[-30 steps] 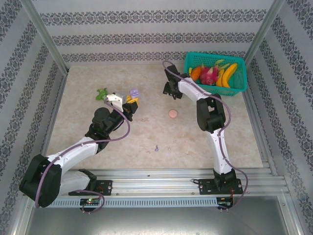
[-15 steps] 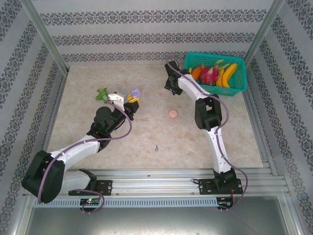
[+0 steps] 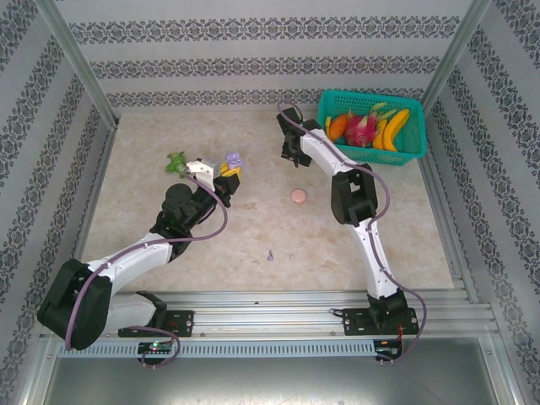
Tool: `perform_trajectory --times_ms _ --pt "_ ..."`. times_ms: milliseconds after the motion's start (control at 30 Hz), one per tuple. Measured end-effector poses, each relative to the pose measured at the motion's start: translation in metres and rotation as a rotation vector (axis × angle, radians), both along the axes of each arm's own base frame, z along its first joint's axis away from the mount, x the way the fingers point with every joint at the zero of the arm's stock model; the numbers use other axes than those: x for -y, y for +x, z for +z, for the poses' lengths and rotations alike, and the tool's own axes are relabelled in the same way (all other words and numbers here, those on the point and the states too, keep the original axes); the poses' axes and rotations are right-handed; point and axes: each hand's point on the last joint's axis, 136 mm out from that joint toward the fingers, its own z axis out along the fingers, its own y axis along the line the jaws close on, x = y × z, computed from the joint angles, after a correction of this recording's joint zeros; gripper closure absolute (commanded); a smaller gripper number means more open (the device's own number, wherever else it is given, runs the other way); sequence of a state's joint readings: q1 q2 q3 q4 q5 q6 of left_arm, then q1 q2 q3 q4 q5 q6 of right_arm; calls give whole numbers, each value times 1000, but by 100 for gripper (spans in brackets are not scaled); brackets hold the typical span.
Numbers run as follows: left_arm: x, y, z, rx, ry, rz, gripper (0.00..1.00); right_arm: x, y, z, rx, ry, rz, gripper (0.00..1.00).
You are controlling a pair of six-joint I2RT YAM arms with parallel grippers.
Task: Insert the wireless bluetooth earbuds into the charging case
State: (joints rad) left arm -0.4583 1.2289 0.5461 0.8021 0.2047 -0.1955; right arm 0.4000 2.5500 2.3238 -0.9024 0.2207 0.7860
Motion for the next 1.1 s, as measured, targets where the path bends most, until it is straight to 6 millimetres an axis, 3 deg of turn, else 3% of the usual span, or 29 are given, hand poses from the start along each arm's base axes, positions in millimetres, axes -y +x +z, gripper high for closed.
perform_trajectory --times_ms 333,567,1100 --pt "0 0 0 1 -1 0 100 -7 0 -11 -19 -19 14 54" --pt "0 0 1 2 -1 0 100 -1 2 -18 -29 -28 -3 56" --pt "0 0 0 0 -1 0 100 14 2 -20 -49 -38 13 90"
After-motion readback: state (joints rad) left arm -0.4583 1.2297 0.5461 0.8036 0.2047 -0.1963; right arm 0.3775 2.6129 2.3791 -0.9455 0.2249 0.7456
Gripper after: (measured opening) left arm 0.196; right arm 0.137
